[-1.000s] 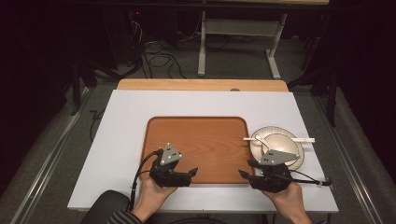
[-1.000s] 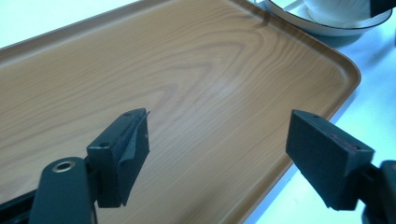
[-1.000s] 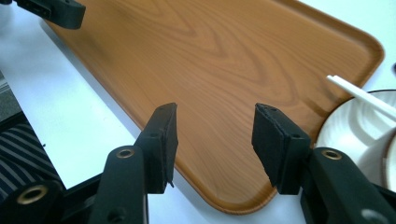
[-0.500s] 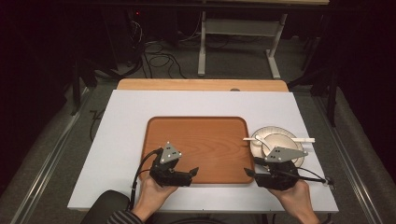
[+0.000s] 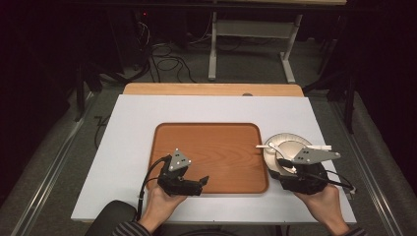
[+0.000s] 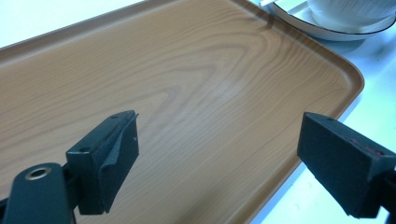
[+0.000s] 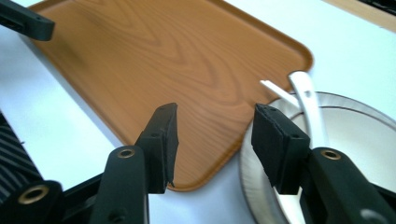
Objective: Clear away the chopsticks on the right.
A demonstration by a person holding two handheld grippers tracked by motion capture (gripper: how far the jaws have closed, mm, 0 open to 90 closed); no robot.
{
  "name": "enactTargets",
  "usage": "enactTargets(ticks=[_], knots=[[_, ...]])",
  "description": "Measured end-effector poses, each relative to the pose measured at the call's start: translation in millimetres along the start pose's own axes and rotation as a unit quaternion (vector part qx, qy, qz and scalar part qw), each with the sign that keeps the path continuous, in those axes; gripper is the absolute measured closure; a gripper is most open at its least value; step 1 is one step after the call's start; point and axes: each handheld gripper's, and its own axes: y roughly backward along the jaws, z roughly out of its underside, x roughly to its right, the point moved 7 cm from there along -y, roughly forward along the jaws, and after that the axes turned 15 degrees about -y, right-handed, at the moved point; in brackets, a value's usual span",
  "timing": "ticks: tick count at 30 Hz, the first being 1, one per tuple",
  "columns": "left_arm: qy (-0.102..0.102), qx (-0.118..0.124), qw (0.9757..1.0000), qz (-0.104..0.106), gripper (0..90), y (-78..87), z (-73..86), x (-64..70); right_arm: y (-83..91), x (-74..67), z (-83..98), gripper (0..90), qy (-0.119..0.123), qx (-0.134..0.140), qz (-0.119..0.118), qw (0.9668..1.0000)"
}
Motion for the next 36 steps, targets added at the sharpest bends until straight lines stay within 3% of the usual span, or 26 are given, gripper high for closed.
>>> enactTargets(ticks=[13, 22, 36], knots=[[-0.009, -0.002, 0.9999, -0.011, 13.3, -1.3, -0.2, -1.3, 24.1, 31.6, -14.0, 56.5, -0.006, 0.017, 0.049, 0.9986], [-0.01, -0.005, 0.9999, -0.01, 13.3, -2.8, 0.0, -2.0, 35.0, 65.8, -26.2, 61.9, -0.018, 0.02, 0.09, 0.9956], [-0.012, -0.009, 0.9998, -0.009, 13.4, -4.2, 0.6, -2.2, 38.9, 105.5, -39.7, 66.7, -0.044, 0.021, 0.104, 0.9935]])
